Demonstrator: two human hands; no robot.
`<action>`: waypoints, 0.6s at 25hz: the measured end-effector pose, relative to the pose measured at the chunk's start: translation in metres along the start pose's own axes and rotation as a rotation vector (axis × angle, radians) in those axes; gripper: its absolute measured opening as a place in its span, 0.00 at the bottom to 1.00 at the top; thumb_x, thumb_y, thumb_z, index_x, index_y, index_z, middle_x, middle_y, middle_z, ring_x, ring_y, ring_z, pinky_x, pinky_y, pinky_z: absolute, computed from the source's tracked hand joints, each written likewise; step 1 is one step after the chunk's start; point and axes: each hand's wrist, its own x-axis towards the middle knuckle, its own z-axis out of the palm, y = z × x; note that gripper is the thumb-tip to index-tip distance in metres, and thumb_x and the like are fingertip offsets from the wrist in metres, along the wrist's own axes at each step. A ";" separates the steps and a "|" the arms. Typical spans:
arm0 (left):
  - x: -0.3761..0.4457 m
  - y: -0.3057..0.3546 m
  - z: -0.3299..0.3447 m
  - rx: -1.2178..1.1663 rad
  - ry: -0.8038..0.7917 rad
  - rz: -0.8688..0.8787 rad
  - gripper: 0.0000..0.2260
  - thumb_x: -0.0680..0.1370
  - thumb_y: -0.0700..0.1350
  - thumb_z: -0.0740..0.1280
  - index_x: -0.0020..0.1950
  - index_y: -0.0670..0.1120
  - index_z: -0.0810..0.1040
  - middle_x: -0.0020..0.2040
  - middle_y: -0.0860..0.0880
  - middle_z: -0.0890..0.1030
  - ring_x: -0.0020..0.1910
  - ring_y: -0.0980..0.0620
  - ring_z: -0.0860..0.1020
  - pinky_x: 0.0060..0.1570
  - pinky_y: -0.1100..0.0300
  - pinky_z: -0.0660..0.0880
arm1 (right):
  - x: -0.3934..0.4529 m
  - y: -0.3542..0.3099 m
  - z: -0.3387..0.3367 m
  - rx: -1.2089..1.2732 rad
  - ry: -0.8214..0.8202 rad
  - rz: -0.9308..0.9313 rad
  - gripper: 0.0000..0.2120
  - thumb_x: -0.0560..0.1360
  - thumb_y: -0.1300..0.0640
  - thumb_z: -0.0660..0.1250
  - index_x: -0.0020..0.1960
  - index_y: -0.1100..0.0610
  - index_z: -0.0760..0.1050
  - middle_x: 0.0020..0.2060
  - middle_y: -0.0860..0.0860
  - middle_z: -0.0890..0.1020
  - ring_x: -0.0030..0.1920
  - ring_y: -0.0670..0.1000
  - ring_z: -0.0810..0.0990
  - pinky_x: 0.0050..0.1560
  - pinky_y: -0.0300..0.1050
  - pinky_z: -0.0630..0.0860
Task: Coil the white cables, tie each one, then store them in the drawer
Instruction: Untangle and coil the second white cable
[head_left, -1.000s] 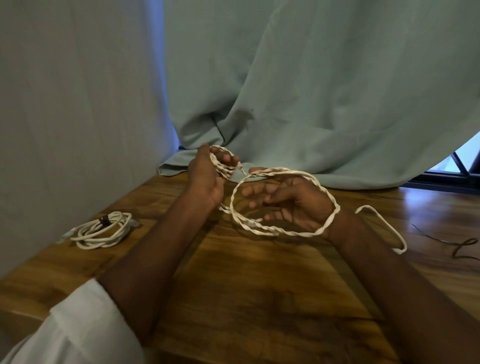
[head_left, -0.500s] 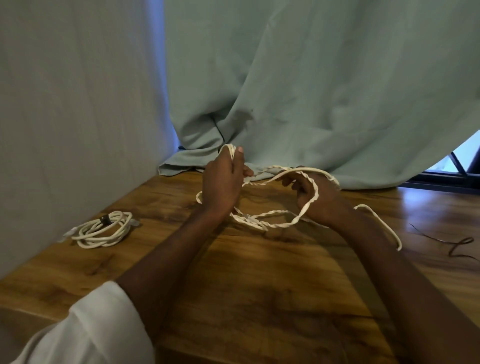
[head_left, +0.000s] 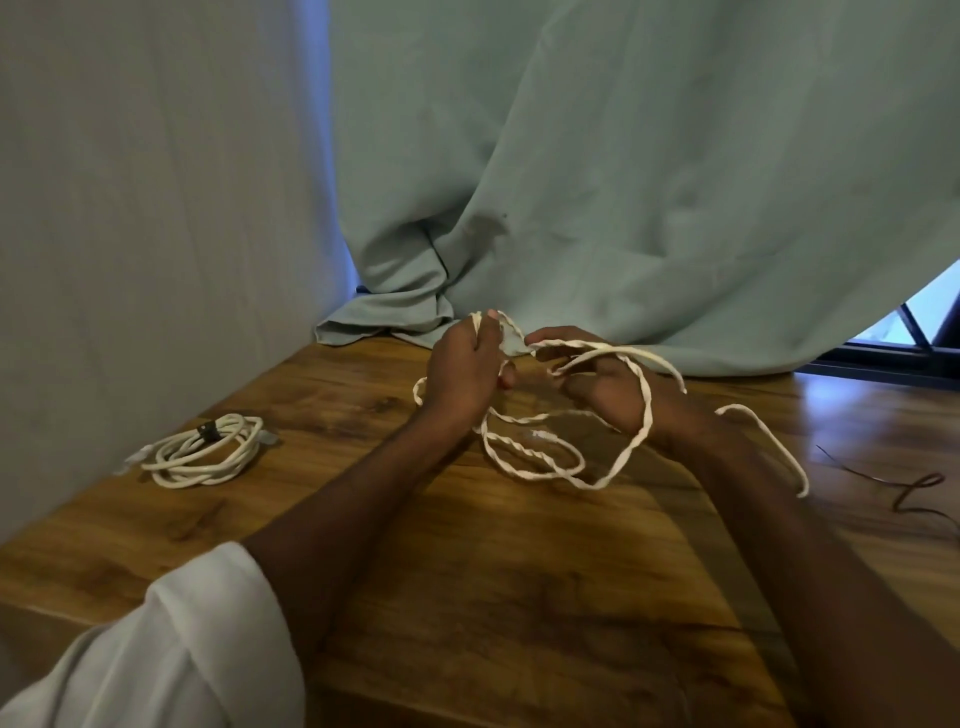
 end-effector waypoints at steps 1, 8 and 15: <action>0.001 0.002 -0.001 0.008 0.046 -0.011 0.22 0.87 0.55 0.56 0.49 0.44 0.83 0.36 0.45 0.84 0.38 0.45 0.84 0.45 0.43 0.82 | -0.001 0.001 0.000 -0.046 0.003 0.026 0.21 0.76 0.48 0.66 0.69 0.41 0.74 0.62 0.45 0.82 0.62 0.49 0.80 0.66 0.55 0.78; 0.016 0.004 -0.027 0.292 0.284 -0.033 0.23 0.88 0.53 0.56 0.48 0.39 0.81 0.41 0.44 0.83 0.44 0.44 0.81 0.41 0.54 0.68 | -0.006 0.005 -0.031 1.252 0.113 0.160 0.27 0.72 0.71 0.57 0.69 0.58 0.76 0.66 0.61 0.82 0.64 0.59 0.82 0.51 0.49 0.78; 0.004 0.008 -0.021 0.518 0.228 0.065 0.19 0.88 0.52 0.56 0.47 0.42 0.78 0.43 0.43 0.82 0.46 0.43 0.80 0.43 0.53 0.68 | -0.001 0.006 -0.020 0.512 0.524 -0.090 0.10 0.84 0.54 0.61 0.47 0.51 0.79 0.41 0.46 0.82 0.47 0.47 0.83 0.50 0.44 0.76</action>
